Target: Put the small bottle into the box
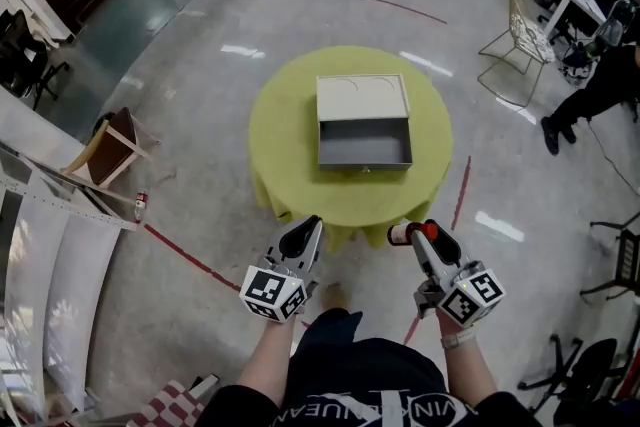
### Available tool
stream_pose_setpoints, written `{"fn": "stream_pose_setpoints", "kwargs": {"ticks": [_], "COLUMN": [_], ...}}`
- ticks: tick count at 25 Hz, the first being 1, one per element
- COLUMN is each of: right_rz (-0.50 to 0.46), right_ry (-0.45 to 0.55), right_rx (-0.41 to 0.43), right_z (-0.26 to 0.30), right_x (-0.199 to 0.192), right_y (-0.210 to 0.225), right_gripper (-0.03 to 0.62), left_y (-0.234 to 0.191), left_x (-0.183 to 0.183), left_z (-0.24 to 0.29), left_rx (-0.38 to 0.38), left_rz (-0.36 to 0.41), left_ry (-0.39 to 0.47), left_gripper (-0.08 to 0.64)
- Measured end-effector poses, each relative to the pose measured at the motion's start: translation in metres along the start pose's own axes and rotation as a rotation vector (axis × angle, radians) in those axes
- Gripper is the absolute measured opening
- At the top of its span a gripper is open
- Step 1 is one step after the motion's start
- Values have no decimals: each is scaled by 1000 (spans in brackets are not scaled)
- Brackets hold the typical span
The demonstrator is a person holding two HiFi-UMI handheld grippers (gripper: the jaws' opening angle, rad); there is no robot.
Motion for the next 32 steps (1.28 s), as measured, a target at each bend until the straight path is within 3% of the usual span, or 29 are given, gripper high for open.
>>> {"fn": "stream_pose_setpoints", "kwargs": {"ticks": [11, 32], "right_rz": [18, 31], "right_ry": [-10, -117], "right_rx": [-12, 88], "right_z": [46, 153], "right_x": [-1, 32], "right_y": [8, 44], "right_gripper": [153, 153], "left_y": [-38, -70], "left_x": [-18, -28], "left_z": [21, 98], "left_rx": [-6, 40], "left_rz": [-30, -68], "left_ry": [-11, -39], "left_gripper": [26, 26]}}
Point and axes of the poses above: the fingertips, and each gripper's own axes: z forward along the fingers, y to its right, x out of its top, the point moved 2 cm from there along -z, backward along the fingers, and after that the axes turned 14 degrees about z, right-handed, at the moved point
